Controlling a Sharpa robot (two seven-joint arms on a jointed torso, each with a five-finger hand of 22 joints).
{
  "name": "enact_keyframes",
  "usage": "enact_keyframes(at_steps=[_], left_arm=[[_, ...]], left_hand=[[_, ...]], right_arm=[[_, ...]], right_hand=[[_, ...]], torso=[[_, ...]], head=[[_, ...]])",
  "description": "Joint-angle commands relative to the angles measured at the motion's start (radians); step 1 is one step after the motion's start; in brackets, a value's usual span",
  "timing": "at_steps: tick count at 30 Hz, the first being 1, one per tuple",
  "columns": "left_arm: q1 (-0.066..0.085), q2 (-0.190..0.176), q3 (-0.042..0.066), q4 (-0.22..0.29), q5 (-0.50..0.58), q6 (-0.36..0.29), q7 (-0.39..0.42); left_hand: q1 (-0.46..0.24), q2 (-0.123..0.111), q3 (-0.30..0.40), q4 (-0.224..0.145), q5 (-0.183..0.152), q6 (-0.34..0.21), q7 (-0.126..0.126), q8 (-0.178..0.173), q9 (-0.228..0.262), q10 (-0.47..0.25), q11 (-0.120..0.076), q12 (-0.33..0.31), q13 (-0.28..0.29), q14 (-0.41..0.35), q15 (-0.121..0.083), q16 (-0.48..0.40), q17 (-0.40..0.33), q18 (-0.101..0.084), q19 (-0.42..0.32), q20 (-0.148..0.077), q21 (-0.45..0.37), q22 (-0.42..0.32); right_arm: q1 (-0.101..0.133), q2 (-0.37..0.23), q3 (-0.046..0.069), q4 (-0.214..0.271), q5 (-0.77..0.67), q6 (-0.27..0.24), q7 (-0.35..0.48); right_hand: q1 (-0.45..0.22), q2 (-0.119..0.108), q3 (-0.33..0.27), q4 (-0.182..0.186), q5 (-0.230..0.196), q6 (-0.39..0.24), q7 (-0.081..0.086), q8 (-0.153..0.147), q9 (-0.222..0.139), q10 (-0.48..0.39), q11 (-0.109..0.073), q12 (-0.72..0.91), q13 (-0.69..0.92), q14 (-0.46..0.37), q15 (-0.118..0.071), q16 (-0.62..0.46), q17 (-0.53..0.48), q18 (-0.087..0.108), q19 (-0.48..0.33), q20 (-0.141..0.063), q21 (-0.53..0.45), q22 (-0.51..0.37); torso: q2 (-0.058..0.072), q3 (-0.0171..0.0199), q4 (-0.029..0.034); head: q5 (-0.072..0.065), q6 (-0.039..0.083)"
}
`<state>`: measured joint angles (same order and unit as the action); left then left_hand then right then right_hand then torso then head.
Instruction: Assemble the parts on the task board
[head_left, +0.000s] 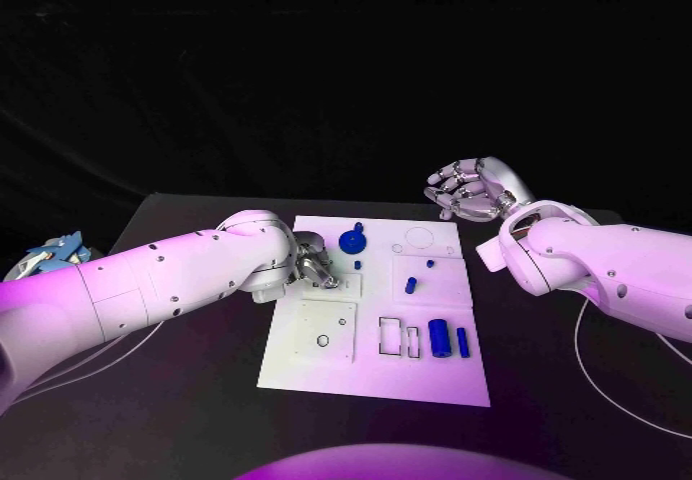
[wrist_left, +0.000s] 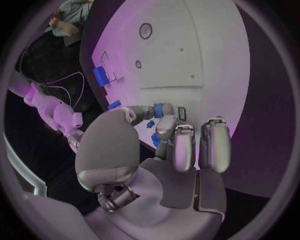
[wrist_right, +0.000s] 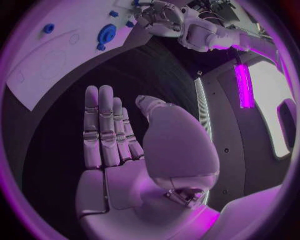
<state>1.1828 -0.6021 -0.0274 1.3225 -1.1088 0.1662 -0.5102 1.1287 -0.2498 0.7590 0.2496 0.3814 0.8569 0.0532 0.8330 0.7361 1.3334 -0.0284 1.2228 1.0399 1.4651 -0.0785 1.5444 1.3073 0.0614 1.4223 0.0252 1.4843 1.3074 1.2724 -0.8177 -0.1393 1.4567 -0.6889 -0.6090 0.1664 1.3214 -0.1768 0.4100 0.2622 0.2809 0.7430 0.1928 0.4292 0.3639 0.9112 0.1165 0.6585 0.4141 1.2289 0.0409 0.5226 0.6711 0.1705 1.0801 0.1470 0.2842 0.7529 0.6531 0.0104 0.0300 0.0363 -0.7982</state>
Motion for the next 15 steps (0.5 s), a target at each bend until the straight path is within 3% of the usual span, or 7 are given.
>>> enact_keyframes(at_steps=[1,15], left_arm=[[-0.003,0.006,-0.002,-0.004,0.009,0.023,-0.011],[0.0,0.017,-0.002,-0.017,0.016,0.003,-0.02]], left_hand=[[0.003,0.011,0.208,-0.208,0.003,0.0,-0.008,0.004,0.0,0.001,-0.002,0.0,0.001,0.095,-0.008,0.005,0.225,-0.01,0.006,0.002,0.007,0.034],[0.0,0.022,0.213,-0.205,-0.004,-0.009,-0.005,0.002,0.001,-0.009,0.001,-0.015,-0.018,0.093,-0.006,0.0,0.216,-0.009,0.001,0.002,0.004,0.027]], right_arm=[[0.0,0.001,0.0,0.001,-0.001,0.004,0.005],[0.0,0.0,0.0,0.001,-0.001,0.004,0.004]], right_hand=[[-0.003,-0.007,-0.003,-0.002,0.004,-0.007,0.006,0.004,-0.001,-0.004,0.003,-0.003,-0.001,-0.001,0.006,-0.005,0.001,0.01,-0.001,0.006,-0.006,-0.001],[-0.004,-0.007,-0.004,-0.002,0.005,-0.009,0.006,0.005,-0.001,-0.005,0.004,-0.004,-0.004,-0.001,0.007,-0.01,0.002,0.01,0.0,0.006,-0.009,-0.004]], torso=[[0.0,0.0002,-0.0004],[0.0,0.0004,-0.0003]], head=[[0.0,0.001],[-0.001,-0.002]])
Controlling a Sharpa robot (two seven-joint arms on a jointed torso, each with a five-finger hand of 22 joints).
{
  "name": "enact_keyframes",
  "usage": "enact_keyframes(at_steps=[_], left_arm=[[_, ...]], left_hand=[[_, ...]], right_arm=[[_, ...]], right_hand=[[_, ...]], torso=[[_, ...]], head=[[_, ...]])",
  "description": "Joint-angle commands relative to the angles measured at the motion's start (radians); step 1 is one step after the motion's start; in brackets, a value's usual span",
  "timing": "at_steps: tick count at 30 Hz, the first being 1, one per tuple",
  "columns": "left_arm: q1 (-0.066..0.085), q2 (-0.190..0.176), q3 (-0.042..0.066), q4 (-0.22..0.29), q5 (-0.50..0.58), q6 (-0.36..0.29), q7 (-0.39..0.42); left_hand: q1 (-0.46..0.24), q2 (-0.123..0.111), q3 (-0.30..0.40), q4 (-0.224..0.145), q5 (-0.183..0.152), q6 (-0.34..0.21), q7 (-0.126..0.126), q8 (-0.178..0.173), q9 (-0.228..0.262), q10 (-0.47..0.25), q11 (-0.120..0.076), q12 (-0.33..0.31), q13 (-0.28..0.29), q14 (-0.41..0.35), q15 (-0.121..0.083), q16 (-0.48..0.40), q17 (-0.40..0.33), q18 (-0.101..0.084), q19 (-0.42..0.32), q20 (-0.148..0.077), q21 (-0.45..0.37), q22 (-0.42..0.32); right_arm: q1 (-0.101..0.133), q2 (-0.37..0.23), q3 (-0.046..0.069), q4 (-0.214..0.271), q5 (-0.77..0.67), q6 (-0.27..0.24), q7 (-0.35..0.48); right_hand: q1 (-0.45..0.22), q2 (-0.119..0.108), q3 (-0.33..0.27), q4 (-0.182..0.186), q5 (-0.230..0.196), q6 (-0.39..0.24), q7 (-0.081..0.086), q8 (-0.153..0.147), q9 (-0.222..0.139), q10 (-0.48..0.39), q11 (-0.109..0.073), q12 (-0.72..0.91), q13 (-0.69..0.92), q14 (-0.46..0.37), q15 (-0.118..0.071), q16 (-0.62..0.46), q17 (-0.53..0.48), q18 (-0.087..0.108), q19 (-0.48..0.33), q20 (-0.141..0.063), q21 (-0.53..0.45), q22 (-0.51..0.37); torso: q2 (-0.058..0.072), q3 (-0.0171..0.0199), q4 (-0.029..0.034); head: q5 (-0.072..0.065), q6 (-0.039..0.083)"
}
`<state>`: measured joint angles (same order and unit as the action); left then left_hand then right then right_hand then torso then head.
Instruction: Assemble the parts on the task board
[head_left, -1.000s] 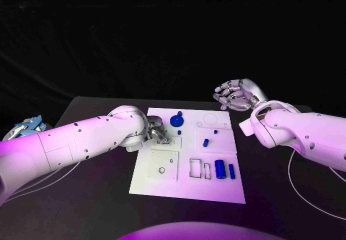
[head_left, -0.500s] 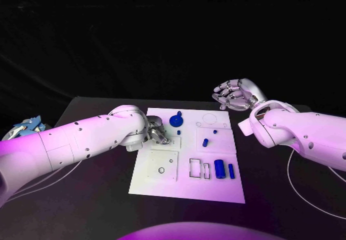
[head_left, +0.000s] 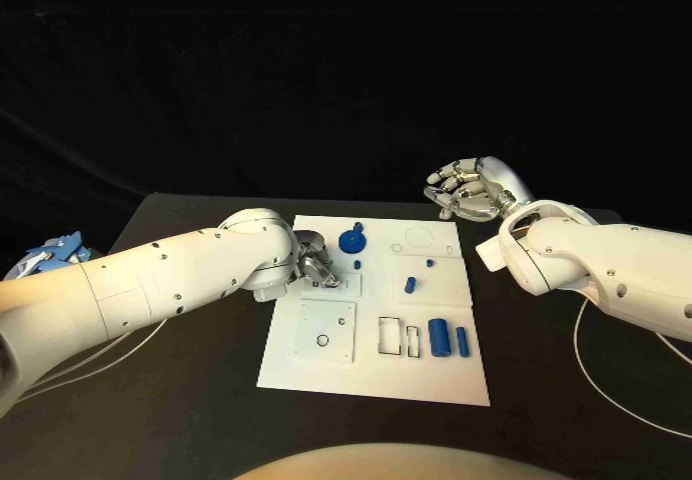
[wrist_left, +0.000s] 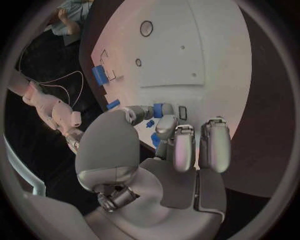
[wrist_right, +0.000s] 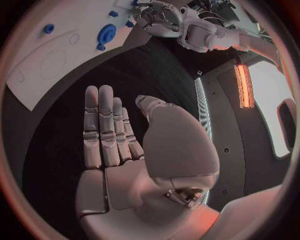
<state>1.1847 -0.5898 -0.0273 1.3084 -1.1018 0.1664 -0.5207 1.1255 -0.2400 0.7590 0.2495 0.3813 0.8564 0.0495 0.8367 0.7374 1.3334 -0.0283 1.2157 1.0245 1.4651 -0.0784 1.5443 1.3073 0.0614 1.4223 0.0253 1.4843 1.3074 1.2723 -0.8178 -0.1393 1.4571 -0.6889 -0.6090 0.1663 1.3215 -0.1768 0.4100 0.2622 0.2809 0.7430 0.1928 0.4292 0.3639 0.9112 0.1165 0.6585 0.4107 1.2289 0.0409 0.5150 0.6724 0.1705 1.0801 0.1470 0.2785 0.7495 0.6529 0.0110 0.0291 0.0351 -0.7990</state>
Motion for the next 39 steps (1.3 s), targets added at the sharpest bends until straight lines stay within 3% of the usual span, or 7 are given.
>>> enact_keyframes(at_steps=[1,20,39], left_arm=[[-0.002,0.005,-0.002,-0.003,0.01,0.001,-0.01],[0.005,0.006,0.005,-0.005,0.012,-0.018,-0.019],[0.013,0.021,0.008,-0.028,0.023,0.004,-0.032]], left_hand=[[0.003,0.016,0.213,-0.204,-0.007,-0.011,0.0,-0.003,0.0,-0.012,0.001,-0.011,-0.007,0.092,-0.006,-0.001,0.214,-0.008,0.0,0.002,0.004,0.026],[-0.009,0.043,0.192,-0.19,-0.032,-0.037,0.008,-0.007,0.006,-0.032,0.01,-0.03,-0.036,0.089,0.002,-0.006,0.205,-0.004,-0.015,0.006,-0.006,0.004],[-0.005,0.071,0.141,-0.181,-0.052,-0.058,0.013,-0.013,0.009,-0.041,0.015,-0.031,-0.045,0.089,0.007,-0.007,0.204,-0.002,-0.02,0.011,-0.011,-0.003]], right_arm=[[0.0,0.0,0.0,0.001,-0.001,0.005,0.004],[0.0,0.001,0.0,0.0,-0.002,0.009,0.001],[0.0,0.002,0.0,-0.001,-0.002,0.014,-0.002]], right_hand=[[-0.004,-0.007,-0.004,-0.002,0.005,-0.009,0.006,0.005,-0.001,-0.005,0.004,-0.004,-0.001,-0.001,0.007,-0.002,0.001,0.01,0.0,0.006,-0.004,-0.001],[-0.004,-0.007,-0.004,-0.002,0.005,-0.009,0.006,0.005,-0.001,-0.005,0.004,-0.004,-0.001,-0.001,0.007,-0.002,0.001,0.01,0.0,0.006,-0.004,-0.001],[-0.005,-0.007,-0.004,-0.003,0.006,-0.009,0.006,0.006,-0.001,-0.005,0.004,-0.004,-0.003,0.0,0.007,-0.005,0.002,0.01,0.001,0.007,-0.005,-0.003]], torso=[[0.0,-0.0005,0.0007],[0.001,-0.0006,0.0019],[0.001,-0.001,0.0019]], head=[[0.0,-0.001],[-0.001,-0.002],[-0.001,-0.005]])
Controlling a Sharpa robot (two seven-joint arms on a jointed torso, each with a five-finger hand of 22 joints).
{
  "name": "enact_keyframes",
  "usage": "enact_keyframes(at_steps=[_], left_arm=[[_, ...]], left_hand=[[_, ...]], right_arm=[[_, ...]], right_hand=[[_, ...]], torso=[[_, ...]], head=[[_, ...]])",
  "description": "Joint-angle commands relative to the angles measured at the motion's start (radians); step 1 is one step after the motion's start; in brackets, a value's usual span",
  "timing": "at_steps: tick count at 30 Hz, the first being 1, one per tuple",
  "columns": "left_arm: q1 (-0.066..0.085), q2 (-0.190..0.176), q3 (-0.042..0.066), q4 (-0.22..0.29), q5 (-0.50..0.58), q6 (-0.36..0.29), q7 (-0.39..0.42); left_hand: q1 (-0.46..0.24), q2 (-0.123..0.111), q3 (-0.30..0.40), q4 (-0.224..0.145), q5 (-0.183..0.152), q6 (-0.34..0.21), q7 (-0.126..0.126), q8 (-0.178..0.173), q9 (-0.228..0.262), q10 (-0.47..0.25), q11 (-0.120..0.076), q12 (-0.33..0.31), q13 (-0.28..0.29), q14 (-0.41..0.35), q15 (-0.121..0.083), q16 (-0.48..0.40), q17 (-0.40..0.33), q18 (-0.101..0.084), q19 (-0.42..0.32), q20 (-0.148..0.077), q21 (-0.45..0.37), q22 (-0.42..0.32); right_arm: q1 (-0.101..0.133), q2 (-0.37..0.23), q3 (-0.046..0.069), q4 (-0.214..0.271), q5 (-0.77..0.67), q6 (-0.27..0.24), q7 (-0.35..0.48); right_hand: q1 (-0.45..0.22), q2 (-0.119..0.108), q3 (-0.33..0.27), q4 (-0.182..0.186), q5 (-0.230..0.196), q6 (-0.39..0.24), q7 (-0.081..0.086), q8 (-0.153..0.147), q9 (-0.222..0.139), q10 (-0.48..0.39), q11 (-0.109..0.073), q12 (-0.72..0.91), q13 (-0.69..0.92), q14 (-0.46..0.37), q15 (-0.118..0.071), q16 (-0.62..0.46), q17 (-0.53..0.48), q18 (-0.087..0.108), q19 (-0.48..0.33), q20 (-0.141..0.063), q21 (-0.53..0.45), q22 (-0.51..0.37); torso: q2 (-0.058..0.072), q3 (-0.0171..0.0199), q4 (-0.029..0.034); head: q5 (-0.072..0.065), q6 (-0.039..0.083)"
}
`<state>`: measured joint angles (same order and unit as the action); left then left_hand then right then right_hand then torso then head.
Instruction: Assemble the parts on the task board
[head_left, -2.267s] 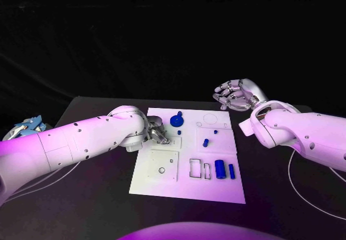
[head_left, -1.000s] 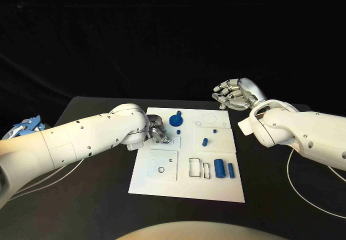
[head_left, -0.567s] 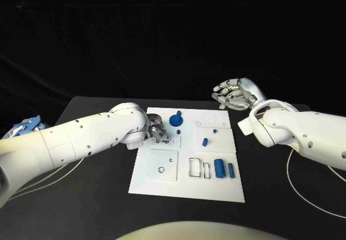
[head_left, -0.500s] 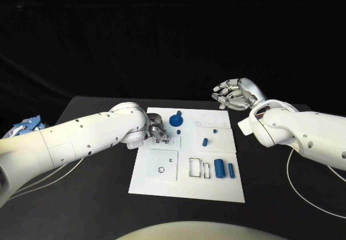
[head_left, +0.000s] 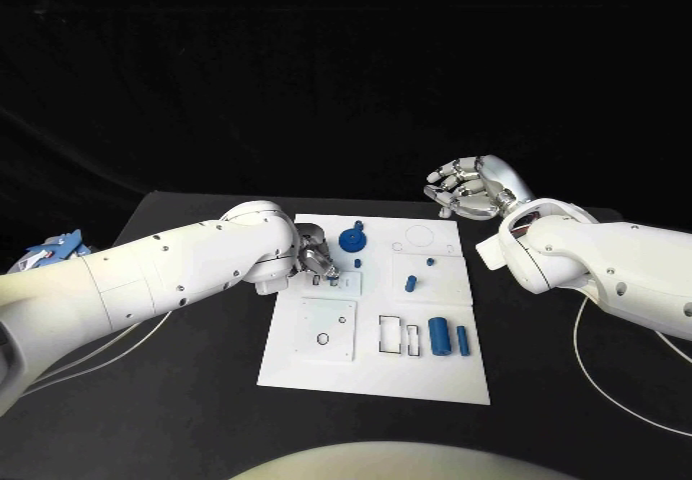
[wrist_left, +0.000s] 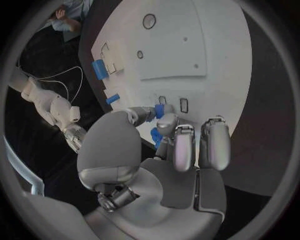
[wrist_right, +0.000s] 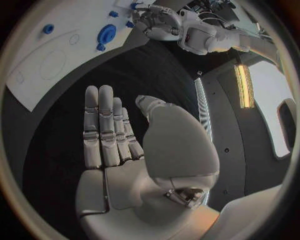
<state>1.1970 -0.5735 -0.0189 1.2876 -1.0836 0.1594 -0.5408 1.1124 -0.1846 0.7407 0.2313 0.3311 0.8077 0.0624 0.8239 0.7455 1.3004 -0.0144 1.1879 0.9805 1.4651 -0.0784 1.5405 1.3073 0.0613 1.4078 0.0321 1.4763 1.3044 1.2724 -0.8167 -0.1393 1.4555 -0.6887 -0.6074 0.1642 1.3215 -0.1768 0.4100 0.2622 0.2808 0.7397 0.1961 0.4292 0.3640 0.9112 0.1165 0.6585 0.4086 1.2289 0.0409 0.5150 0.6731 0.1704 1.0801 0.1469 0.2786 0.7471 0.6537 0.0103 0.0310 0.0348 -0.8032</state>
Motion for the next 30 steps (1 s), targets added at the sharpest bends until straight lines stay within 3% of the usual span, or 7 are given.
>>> enact_keyframes(at_steps=[1,18,30], left_arm=[[0.001,0.007,-0.001,-0.01,0.006,0.014,-0.013],[0.005,0.034,-0.001,-0.05,0.008,0.026,-0.025],[0.005,0.031,-0.001,-0.038,0.008,0.023,-0.015]], left_hand=[[0.008,0.015,0.159,-0.163,-0.002,-0.009,0.0,0.0,0.001,-0.008,0.002,-0.004,-0.001,0.089,0.007,-0.003,0.204,-0.002,-0.006,0.004,-0.003,0.0],[0.011,0.021,0.146,-0.162,-0.01,-0.011,0.001,-0.002,0.001,-0.008,0.002,-0.002,0.0,0.089,0.008,-0.002,0.204,-0.003,-0.005,0.005,-0.003,0.002],[0.015,0.024,0.139,-0.163,-0.017,-0.012,0.001,-0.003,0.001,-0.009,0.002,-0.001,-0.001,0.089,0.008,-0.003,0.203,-0.002,-0.005,0.006,-0.004,0.0]], right_arm=[[0.0,0.001,0.0,0.0,-0.002,0.012,-0.001],[0.0,0.0,0.0,0.002,-0.002,0.013,-0.003],[0.0,0.0,0.0,0.002,-0.002,0.014,-0.004]], right_hand=[[-0.005,-0.007,-0.004,-0.003,0.006,-0.006,0.003,0.006,-0.001,-0.005,0.004,-0.004,-0.001,0.0,0.007,-0.005,0.001,0.01,0.001,0.007,-0.006,-0.001],[-0.005,-0.007,-0.004,-0.003,0.006,-0.006,0.003,0.006,-0.001,-0.005,0.004,-0.004,-0.001,0.0,0.007,-0.005,0.001,0.01,0.001,0.007,-0.006,-0.001],[-0.005,-0.007,-0.004,-0.003,0.006,-0.007,0.003,0.007,-0.001,-0.005,0.004,-0.004,-0.003,0.001,0.007,-0.008,0.002,0.011,0.001,0.007,-0.007,-0.003]], torso=[[0.0,-0.0001,-0.0001],[-0.001,-0.0007,-0.0002],[0.0,-0.001,-0.001]], head=[[0.0,-0.001],[0.002,0.0],[0.001,0.002]])
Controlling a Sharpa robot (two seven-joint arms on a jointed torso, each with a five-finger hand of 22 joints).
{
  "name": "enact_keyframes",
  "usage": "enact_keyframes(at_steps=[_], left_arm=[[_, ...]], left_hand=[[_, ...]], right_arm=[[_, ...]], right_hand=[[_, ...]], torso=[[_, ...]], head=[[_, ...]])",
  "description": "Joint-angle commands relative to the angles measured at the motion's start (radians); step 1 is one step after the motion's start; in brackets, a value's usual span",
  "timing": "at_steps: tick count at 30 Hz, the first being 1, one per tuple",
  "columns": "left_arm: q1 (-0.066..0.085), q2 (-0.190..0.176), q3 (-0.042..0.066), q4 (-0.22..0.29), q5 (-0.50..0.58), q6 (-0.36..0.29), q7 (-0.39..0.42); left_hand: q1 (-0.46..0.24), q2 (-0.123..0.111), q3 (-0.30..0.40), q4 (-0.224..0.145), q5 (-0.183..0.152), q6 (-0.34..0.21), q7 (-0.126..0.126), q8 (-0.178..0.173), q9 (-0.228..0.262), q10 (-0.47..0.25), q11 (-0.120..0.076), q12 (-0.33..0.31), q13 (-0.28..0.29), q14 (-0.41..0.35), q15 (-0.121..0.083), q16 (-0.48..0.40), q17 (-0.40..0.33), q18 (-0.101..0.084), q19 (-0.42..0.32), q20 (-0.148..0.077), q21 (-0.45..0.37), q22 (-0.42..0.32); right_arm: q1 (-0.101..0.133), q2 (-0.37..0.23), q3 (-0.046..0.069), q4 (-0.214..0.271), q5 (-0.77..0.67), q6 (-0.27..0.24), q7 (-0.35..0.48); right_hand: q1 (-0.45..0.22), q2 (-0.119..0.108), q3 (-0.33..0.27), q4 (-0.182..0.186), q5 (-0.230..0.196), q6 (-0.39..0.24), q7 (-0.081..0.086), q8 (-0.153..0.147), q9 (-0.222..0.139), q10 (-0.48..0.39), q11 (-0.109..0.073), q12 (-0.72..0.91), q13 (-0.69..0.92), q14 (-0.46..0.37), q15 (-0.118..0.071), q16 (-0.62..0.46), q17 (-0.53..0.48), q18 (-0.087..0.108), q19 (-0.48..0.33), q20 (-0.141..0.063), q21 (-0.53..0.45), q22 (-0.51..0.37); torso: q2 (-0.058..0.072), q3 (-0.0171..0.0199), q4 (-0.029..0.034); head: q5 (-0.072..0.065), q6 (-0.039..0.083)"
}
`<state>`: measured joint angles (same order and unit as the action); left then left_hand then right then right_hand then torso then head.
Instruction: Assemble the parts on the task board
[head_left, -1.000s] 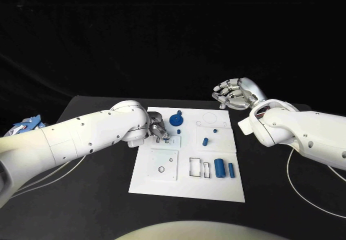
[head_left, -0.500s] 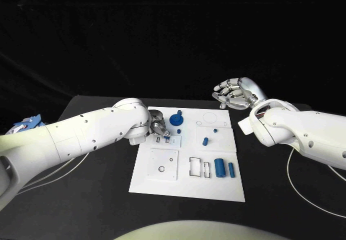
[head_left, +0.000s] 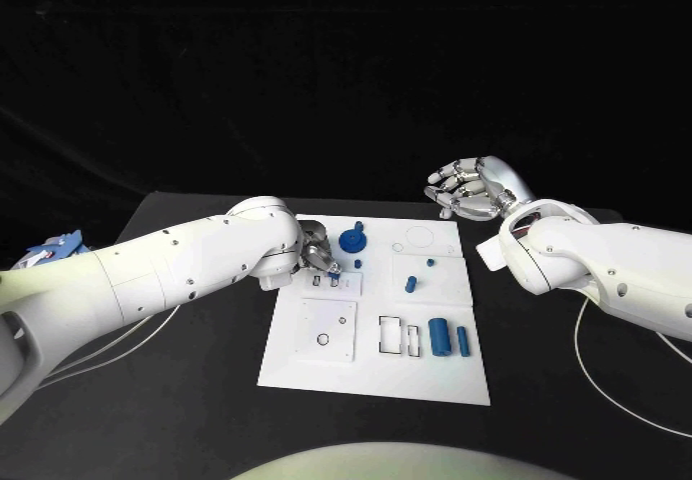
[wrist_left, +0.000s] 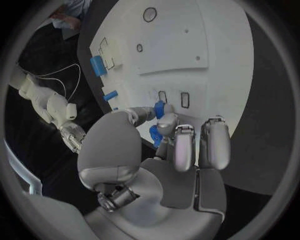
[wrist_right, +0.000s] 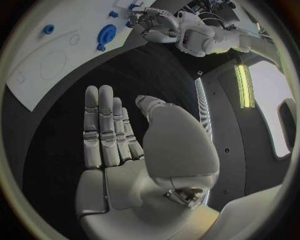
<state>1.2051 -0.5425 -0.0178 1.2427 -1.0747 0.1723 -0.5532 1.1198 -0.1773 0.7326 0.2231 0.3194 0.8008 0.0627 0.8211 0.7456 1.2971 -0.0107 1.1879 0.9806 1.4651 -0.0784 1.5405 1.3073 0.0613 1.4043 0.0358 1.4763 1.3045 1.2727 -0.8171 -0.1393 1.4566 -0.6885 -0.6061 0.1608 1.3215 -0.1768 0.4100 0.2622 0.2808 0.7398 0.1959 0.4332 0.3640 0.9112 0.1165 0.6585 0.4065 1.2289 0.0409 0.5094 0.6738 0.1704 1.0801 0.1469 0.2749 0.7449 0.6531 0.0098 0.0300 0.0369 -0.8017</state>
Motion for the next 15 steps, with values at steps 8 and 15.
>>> enact_keyframes(at_steps=[8,15], left_arm=[[-0.003,-0.028,0.003,0.047,0.026,0.028,0.008],[0.006,-0.052,0.013,0.075,0.045,0.055,0.01]], left_hand=[[0.018,0.018,0.144,-0.164,-0.007,-0.005,0.0,-0.001,0.001,-0.005,-0.003,0.001,0.001,0.089,0.007,-0.002,0.204,-0.003,0.001,0.003,-0.003,0.004],[0.024,0.018,0.142,-0.17,-0.007,-0.004,0.0,-0.001,0.001,-0.004,-0.003,0.003,0.003,0.09,0.007,-0.002,0.205,-0.004,0.003,0.003,-0.001,0.008]], right_arm=[[0.0,-0.001,0.0,0.001,-0.002,0.012,0.0],[0.0,-0.002,0.0,0.0,-0.002,0.012,0.0]], right_hand=[[-0.005,-0.007,-0.004,-0.003,0.006,-0.007,0.003,0.003,-0.001,-0.005,0.004,-0.004,-0.001,0.001,0.007,-0.002,0.001,0.011,0.001,0.007,-0.004,-0.001],[-0.005,-0.007,-0.004,-0.003,0.006,-0.007,0.003,0.003,-0.001,-0.005,0.004,-0.004,-0.001,0.001,0.007,-0.002,0.001,0.011,0.001,0.007,-0.004,-0.001]], torso=[[0.0,-0.001,0.0022],[0.001,-0.0008,0.0026]], head=[[-0.003,0.001],[-0.002,0.001]])
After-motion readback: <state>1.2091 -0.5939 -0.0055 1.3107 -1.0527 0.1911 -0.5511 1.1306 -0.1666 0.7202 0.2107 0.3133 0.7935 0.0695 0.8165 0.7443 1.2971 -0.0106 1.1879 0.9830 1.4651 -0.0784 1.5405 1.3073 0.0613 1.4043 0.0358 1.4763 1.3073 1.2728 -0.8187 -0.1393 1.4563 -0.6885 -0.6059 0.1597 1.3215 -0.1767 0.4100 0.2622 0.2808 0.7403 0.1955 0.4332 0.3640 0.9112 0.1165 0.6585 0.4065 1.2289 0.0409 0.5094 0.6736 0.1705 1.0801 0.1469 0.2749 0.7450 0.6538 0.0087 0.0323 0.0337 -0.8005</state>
